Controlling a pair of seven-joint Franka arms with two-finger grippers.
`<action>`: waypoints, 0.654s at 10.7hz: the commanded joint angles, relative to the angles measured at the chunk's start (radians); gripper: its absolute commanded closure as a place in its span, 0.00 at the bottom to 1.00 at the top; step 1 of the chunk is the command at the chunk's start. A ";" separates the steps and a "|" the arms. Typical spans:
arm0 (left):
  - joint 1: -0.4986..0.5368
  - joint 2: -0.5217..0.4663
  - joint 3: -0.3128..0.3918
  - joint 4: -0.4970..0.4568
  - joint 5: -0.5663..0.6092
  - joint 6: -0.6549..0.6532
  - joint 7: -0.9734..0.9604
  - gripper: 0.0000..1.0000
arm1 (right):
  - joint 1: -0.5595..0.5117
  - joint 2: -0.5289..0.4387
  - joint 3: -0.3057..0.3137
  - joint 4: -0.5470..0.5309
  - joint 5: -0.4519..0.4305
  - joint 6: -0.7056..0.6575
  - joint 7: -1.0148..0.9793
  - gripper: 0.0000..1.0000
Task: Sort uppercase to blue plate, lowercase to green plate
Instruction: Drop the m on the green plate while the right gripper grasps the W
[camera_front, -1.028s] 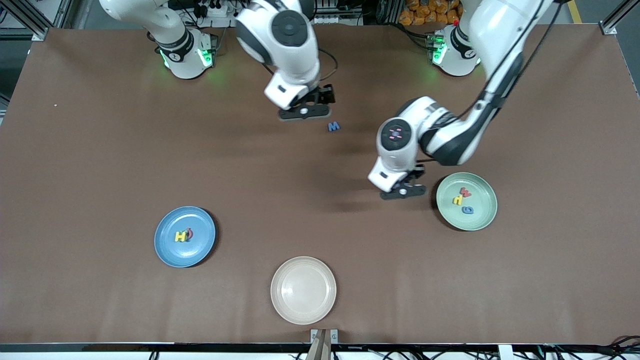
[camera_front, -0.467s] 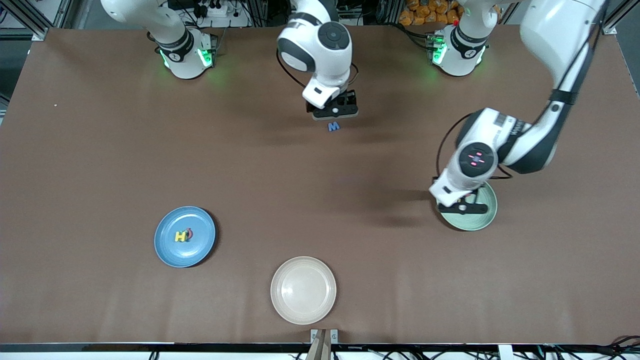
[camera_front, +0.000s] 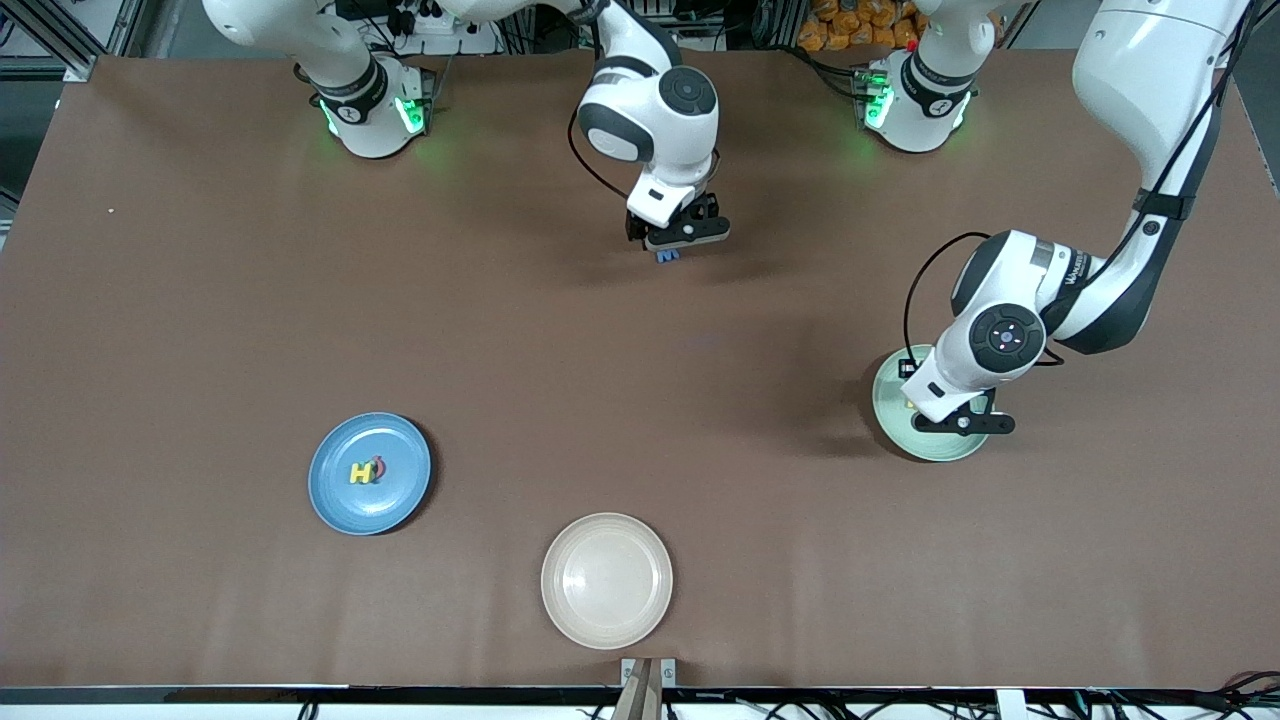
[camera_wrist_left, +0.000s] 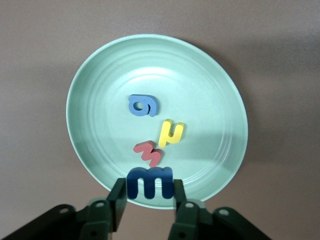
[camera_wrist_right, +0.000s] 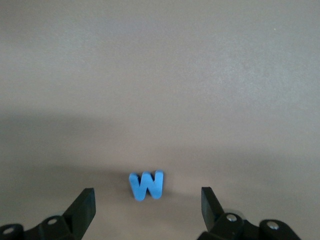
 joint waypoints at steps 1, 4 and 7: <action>0.014 -0.018 -0.006 0.002 -0.039 0.004 0.022 0.14 | -0.001 0.026 0.000 -0.028 -0.035 0.074 0.003 0.06; 0.023 -0.040 -0.008 0.071 -0.067 -0.053 0.022 0.00 | -0.003 0.025 -0.008 -0.131 -0.035 0.251 -0.021 0.07; 0.017 -0.060 0.022 0.243 -0.179 -0.214 0.022 0.00 | 0.002 0.030 -0.008 -0.134 -0.033 0.250 -0.021 0.12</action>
